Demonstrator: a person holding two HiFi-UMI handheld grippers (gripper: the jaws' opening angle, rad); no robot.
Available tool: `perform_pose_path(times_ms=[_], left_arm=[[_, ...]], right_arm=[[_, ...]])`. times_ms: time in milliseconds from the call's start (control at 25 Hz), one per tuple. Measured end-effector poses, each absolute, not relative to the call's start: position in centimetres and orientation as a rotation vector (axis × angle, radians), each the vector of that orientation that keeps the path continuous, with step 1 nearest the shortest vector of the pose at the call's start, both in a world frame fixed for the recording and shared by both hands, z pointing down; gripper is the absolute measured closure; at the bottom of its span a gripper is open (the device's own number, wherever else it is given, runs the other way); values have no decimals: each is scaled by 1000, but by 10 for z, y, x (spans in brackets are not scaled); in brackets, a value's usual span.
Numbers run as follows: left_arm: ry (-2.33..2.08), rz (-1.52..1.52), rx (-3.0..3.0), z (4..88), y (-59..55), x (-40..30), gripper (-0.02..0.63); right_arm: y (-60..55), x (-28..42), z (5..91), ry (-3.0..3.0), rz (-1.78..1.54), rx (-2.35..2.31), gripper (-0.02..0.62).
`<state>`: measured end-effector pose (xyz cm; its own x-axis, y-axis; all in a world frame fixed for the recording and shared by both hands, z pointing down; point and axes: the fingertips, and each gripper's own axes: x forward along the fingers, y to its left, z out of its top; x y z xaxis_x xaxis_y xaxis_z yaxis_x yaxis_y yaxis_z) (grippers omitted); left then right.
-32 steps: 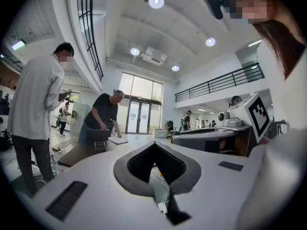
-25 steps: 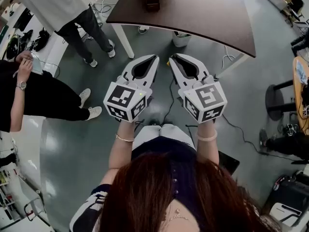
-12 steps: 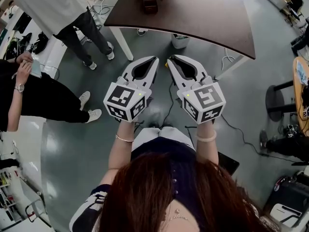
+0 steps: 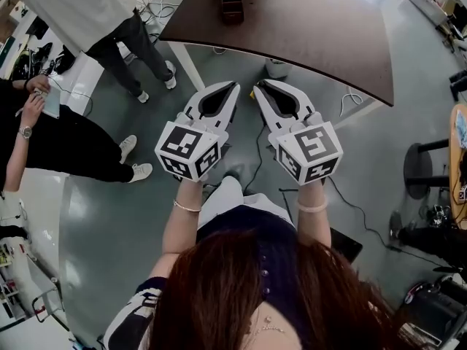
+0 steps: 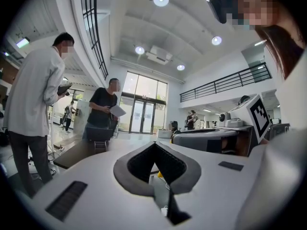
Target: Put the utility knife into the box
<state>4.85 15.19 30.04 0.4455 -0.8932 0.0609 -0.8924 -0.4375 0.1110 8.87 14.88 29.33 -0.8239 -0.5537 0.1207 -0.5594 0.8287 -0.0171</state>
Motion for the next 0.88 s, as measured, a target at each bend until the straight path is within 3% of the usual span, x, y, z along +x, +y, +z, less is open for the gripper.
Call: perform_pose_path(times_ms=[880], left_arm=[[-1506, 13, 2606, 308, -52, -40, 614]], right_arm=[[-51, 2, 296, -2855, 73, 988, 548]])
